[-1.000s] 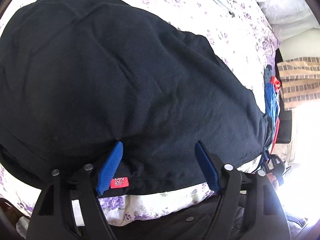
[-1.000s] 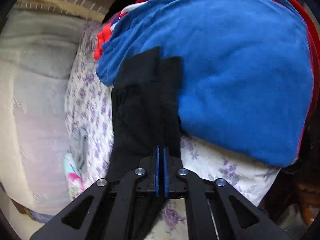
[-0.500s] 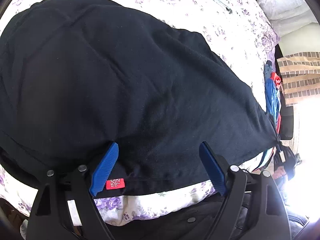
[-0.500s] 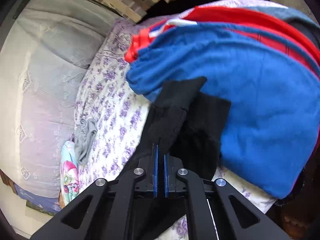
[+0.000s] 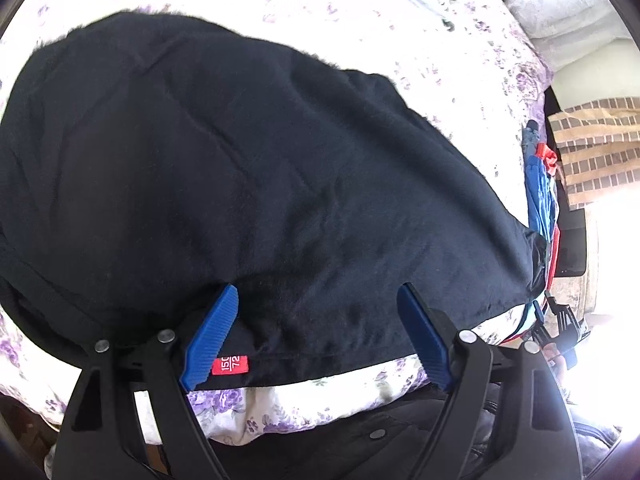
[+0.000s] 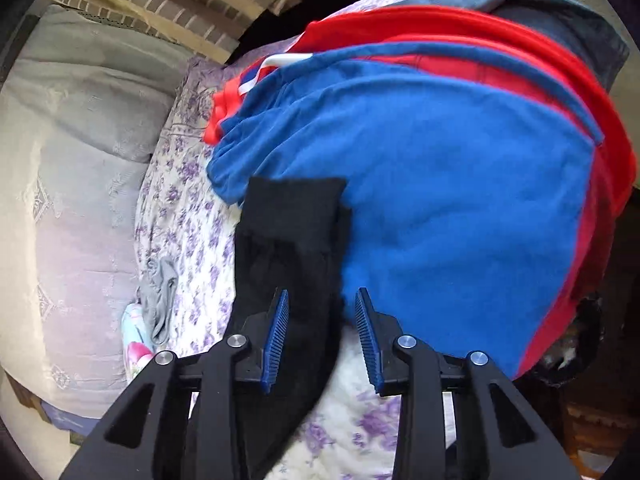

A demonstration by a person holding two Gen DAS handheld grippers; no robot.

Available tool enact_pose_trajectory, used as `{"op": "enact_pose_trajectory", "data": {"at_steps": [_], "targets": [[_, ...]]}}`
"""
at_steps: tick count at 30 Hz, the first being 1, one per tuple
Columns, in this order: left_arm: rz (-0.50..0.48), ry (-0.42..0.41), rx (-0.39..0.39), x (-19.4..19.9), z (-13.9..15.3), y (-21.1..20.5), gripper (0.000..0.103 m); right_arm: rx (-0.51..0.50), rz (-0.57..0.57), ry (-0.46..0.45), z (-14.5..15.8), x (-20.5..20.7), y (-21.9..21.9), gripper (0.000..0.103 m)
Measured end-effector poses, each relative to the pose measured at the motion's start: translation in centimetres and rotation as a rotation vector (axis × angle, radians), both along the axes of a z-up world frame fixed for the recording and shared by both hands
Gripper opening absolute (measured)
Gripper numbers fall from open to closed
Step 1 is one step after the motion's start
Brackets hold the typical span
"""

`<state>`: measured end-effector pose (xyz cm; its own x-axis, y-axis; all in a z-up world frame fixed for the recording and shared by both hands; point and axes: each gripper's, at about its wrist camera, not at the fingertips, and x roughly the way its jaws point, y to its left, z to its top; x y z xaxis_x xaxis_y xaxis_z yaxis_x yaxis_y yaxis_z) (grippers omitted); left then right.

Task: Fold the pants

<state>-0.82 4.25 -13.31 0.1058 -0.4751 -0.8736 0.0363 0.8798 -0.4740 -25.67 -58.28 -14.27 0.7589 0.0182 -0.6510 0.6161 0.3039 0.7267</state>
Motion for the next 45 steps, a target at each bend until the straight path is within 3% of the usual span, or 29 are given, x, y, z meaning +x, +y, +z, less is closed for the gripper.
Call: {"op": "enact_pose_trajectory", "data": {"at_steps": [4, 6, 8, 10, 12, 14, 16, 17, 18, 19, 21, 22, 24, 26, 28, 32, 37, 40, 42, 45], "targets": [[-0.048, -0.043, -0.021, 0.1, 0.9, -1.0, 0.079, 0.058, -0.001, -0.052, -1.6, 0.3, -0.6, 0.037], [-0.084, -0.052, -0.018, 0.0, 1.1, -1.8, 0.079, 0.064, 0.010, -0.080, -1.7, 0.9, -0.3, 0.043], [-0.118, -0.023, -0.004, 0.0, 0.5, -2.3, 0.080, 0.054, 0.025, -0.087, -1.6, 1.7, 0.0, 0.043], [-0.132, 0.018, 0.057, -0.2, -1.1, -2.3, 0.079, 0.026, 0.050, -0.064, -1.4, 2.6, 0.0, 0.045], [-0.120, 0.042, 0.034, -0.4, -2.0, -1.5, 0.078, 0.029, 0.055, -0.049, -1.8, 3.1, -0.4, 0.045], [-0.117, 0.041, 0.038, -0.7, -2.0, -0.9, 0.069, 0.020, 0.062, -0.037, -1.6, 3.6, -0.4, 0.045], [-0.143, 0.037, 0.057, -1.3, -2.0, -0.7, 0.067, -0.051, 0.096, -0.024, -0.7, 4.1, -0.1, 0.037], [-0.159, 0.028, 0.073, -1.7, -1.8, -0.7, 0.065, -0.075, 0.102, -0.020, -0.2, 4.1, 0.1, 0.023], [-0.154, 0.023, 0.100, -2.0, -1.6, -0.7, 0.063, -0.088, 0.100, -0.034, 0.2, 3.9, 0.2, 0.018], [-0.132, 0.022, 0.103, -2.2, -0.9, -0.6, 0.061, -0.093, 0.095, -0.052, 0.5, 3.5, 0.2, 0.016], [-0.112, -0.030, 0.030, -1.8, 1.3, -0.6, 0.062, -0.090, 0.086, -0.083, 0.8, 3.2, 0.1, 0.015], [-0.121, -0.069, 0.011, -1.1, 2.5, -1.2, 0.062, -0.075, 0.091, -0.090, 0.6, 3.3, 0.0, 0.015], [-0.161, -0.119, 0.016, 0.6, 3.8, -3.3, 0.066, -0.025, 0.082, -0.071, -0.4, 3.5, -0.4, 0.028], [-0.198, -0.187, 0.055, 2.7, 4.6, -5.9, 0.066, 0.028, 0.061, -0.076, -1.3, 3.5, -0.6, 0.035], [-0.185, -0.265, 0.110, 5.6, 5.0, -7.3, 0.066, 0.024, 0.062, -0.073, -1.2, 3.6, -0.5, 0.035], [-0.088, -0.213, 0.106, 11.7, 3.5, -6.7, 0.065, 0.001, 0.095, -0.051, -0.8, 3.9, -0.4, 0.035], [-0.202, -0.245, 0.204, 14.4, 1.4, -8.5, 0.064, -0.042, 0.078, -0.007, 0.5, 2.5, -0.8, 0.035], [-0.236, -0.278, 0.193, 14.1, 1.0, -9.0, 0.064, -0.196, -0.029, 0.006, 4.2, 0.0, -0.6, 0.036], [-0.267, -0.296, 0.218, 14.0, 0.5, -10.1, 0.064, -0.280, 0.086, -0.054, 7.0, 1.8, 0.8, 0.036], [-0.300, -0.291, 0.235, 14.2, -0.8, -10.8, 0.063, -0.304, 0.418, -0.092, 8.8, 9.1, 5.4, 0.037]]}}
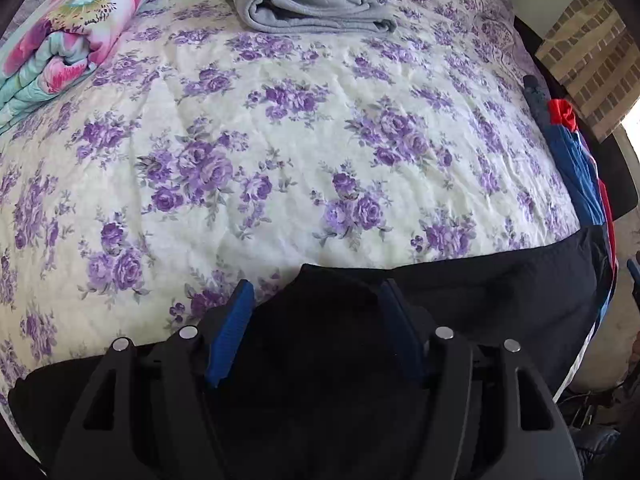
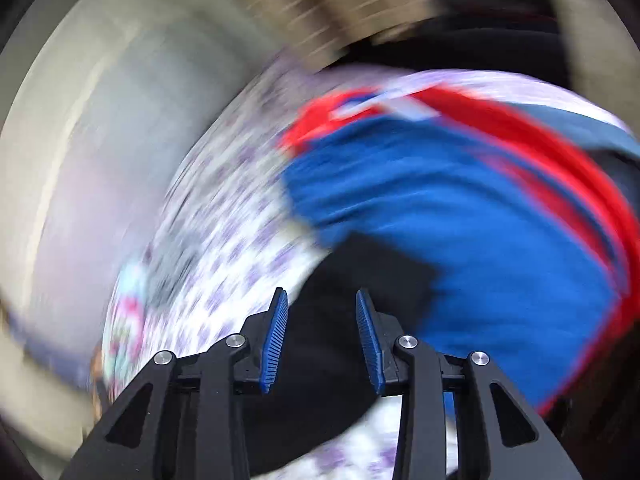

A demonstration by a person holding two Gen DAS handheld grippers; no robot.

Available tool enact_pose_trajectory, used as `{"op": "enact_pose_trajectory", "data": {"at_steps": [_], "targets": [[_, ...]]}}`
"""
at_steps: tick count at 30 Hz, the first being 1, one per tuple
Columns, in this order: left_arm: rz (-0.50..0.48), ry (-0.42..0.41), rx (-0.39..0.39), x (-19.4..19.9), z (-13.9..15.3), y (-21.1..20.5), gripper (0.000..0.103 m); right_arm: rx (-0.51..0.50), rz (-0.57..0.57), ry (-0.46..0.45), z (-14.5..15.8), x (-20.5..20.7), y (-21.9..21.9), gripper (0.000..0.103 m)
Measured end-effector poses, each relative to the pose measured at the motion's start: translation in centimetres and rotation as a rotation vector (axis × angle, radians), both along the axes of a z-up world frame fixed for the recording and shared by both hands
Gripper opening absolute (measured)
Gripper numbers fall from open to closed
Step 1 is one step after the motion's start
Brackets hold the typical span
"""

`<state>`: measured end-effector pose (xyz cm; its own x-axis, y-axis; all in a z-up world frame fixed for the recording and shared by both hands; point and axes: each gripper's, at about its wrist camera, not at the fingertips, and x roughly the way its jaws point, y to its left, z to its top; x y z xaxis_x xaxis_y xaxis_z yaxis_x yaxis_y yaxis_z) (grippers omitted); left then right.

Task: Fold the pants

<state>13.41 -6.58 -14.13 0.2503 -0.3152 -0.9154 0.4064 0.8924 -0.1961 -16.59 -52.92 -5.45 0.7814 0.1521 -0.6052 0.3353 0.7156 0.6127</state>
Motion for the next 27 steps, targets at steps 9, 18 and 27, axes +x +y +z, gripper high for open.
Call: {"op": "enact_pose_trajectory", "data": {"at_steps": [9, 18, 27], "targets": [[0.060, -0.003, -0.012, 1.2, 0.1, 2.5, 0.052, 0.107, 0.834, 0.013, -1.4, 21.1, 21.4, 0.041], [0.303, -0.020, -0.028, -2.4, 2.4, 11.4, 0.056, 0.005, 1.137, 0.198, -7.0, 29.3, 33.7, 0.035], [0.536, -0.016, -0.078, -8.7, 2.4, 18.1, 0.057, -0.165, 1.278, 0.192, -7.5, 29.8, 37.5, 0.005]]}}
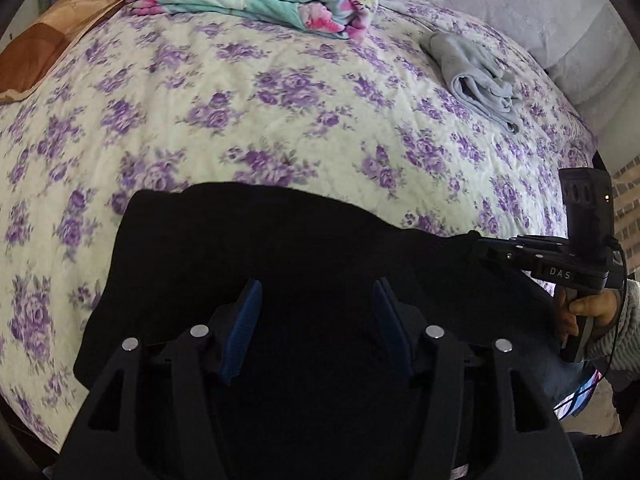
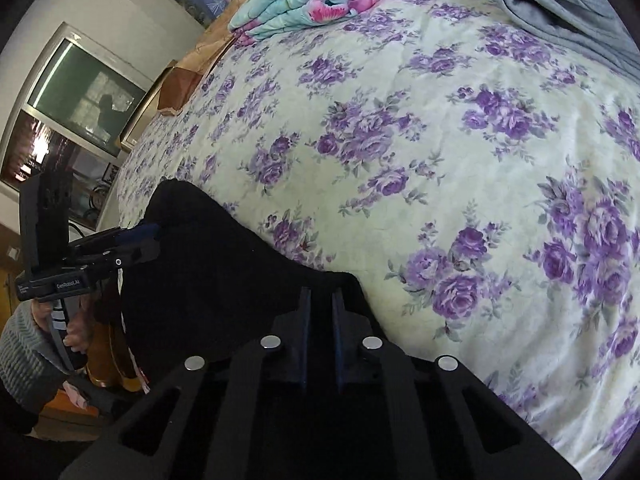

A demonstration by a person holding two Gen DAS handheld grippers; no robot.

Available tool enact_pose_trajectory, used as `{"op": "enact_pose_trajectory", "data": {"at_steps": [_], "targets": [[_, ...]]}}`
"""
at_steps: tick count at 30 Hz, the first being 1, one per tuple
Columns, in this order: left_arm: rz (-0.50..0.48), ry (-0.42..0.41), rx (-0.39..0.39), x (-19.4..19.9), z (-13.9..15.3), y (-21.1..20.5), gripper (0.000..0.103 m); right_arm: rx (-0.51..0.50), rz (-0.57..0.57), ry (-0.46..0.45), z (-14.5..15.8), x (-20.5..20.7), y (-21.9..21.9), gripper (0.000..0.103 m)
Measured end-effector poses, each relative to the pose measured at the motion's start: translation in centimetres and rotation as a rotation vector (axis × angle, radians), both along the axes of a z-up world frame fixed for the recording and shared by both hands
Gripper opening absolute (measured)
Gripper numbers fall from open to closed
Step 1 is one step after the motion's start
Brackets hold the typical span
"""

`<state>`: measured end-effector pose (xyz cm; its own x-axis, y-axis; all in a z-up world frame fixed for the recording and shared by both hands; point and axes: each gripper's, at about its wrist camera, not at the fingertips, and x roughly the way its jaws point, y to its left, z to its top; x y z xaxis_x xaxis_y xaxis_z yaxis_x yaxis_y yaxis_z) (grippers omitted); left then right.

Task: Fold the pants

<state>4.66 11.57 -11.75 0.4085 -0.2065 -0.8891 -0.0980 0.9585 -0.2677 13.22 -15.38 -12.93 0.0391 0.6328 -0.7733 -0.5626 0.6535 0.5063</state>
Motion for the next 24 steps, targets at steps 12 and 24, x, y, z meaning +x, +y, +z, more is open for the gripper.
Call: {"op": "enact_pose_trajectory", "data": {"at_steps": [12, 24], "targets": [[0.077, -0.039, -0.001, -1.9, -0.2, 1.0, 0.057, 0.031, -0.179, 0.038, 0.0, 1.7, -1.9, 0.009], [0.110, -0.021, 0.132, -3.9, -0.9, 4.3, 0.070, -0.020, -0.287, 0.068, -2.1, -2.0, 0.7, 0.000]]}}
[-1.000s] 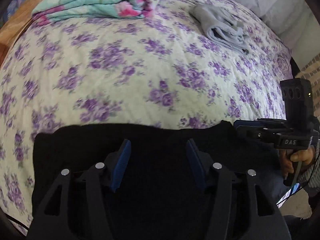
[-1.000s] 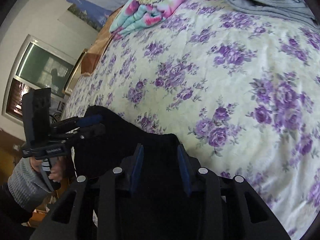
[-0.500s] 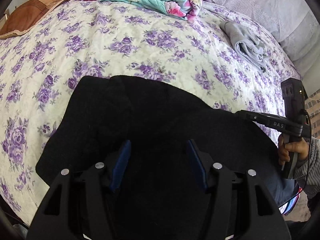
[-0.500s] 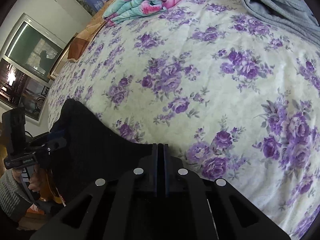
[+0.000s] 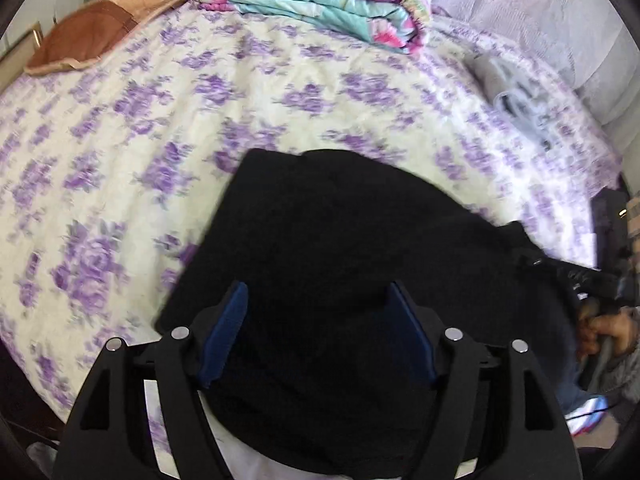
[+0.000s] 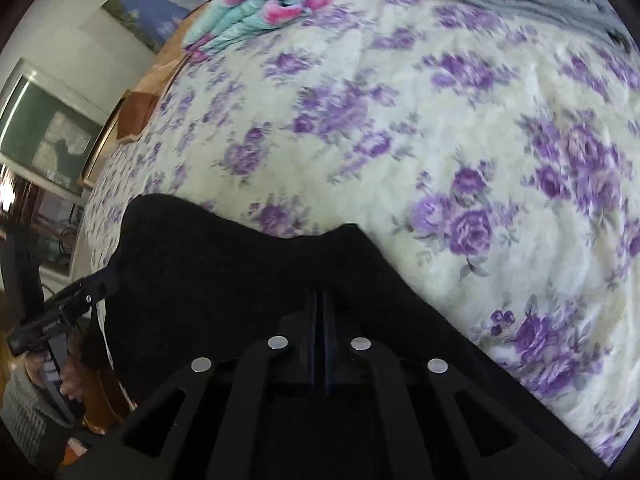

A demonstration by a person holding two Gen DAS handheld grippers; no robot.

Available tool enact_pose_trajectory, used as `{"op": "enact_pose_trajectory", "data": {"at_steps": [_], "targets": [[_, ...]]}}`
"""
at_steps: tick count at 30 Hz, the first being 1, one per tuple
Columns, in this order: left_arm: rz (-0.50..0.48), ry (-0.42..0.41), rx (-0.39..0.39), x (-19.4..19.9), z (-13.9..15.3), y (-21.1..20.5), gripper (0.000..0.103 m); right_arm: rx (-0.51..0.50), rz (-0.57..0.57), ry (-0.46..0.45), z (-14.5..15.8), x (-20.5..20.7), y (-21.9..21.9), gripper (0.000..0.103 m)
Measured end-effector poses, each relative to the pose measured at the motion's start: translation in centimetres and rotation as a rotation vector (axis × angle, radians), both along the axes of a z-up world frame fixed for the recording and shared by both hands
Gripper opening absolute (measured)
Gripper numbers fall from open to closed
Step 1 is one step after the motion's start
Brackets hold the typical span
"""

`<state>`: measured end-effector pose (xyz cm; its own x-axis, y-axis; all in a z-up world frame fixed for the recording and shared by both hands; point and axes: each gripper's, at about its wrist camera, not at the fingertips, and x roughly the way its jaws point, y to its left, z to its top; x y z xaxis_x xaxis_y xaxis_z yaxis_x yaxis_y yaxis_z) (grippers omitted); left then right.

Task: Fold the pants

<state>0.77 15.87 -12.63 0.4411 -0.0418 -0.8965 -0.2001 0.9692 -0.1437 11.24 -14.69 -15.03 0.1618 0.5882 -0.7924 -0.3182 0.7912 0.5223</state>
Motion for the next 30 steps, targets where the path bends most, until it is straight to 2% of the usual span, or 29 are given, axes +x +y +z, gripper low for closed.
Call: {"op": "enact_pose_trajectory", "data": {"at_steps": [1, 2, 5, 7, 11, 13, 14, 15, 16, 17, 20, 21, 25, 30], "targets": [[-0.009, 0.006, 0.016, 0.1, -0.1, 0.0, 0.070, 0.009, -0.027, -0.008, 0.6, -0.3, -0.4, 0.000], [-0.010, 0.003, 0.013, -0.1, 0.0, 0.0, 0.070, 0.030, -0.045, -0.040, 1.8, -0.9, -0.9, 0.005], [-0.003, -0.048, -0.040, -1.1, 1.7, 0.3, 0.070, 0.078, -0.092, -0.141, 5.9, -3.6, -3.7, 0.006], [-0.017, -0.090, -0.082, -2.0, 2.8, 0.2, 0.070, 0.080, -0.156, -0.172, 7.3, -5.7, -6.5, 0.006], [-0.092, -0.114, -0.169, -2.8, 3.5, -1.9, 0.070, 0.068, -0.422, -0.199, 8.1, -12.5, -15.9, 0.006], [-0.146, -0.101, -0.170, -2.8, 3.5, -4.0, 0.070, 0.061, -0.560, -0.205, 7.8, -16.3, -20.3, 0.007], [-0.168, -0.094, -0.173, -2.7, 3.5, -5.1, 0.070, 0.055, -0.659, -0.202, 7.3, -18.9, -23.3, 0.017], [-0.188, -0.087, -0.184, -2.6, 3.5, -6.2, 0.070, 0.053, -0.755, -0.200, 6.9, -21.2, -26.0, 0.040], [-0.204, -0.081, -0.196, -2.5, 3.5, -7.2, 0.071, 0.050, -0.828, -0.198, 6.5, -22.7, -28.0, 0.050], [-0.217, -0.075, -0.203, -2.4, 3.5, -8.2, 0.072, 0.058, -0.920, -0.187, 5.7, -24.6, -30.8, 0.054], [-0.232, -0.051, -0.205, -2.4, 3.4, -11.5, 0.077, 0.160, -1.116, -0.110, 3.2, -29.1, -37.2, 0.054], [-0.233, -0.040, -0.217, -2.4, 3.4, -12.6, 0.077, 0.176, -1.157, -0.094, 2.5, -29.9, -38.1, 0.054], [-0.247, 0.010, -0.230, -2.4, 3.0, -16.6, 0.077, 0.229, -1.186, -0.072, 0.5, -30.9, -40.8, 0.054], [-0.251, 0.065, -0.194, -2.2, 2.9, -21.3, 0.077, 0.303, -1.164, -0.083, -1.1, -29.0, -42.1, 0.050]]}}
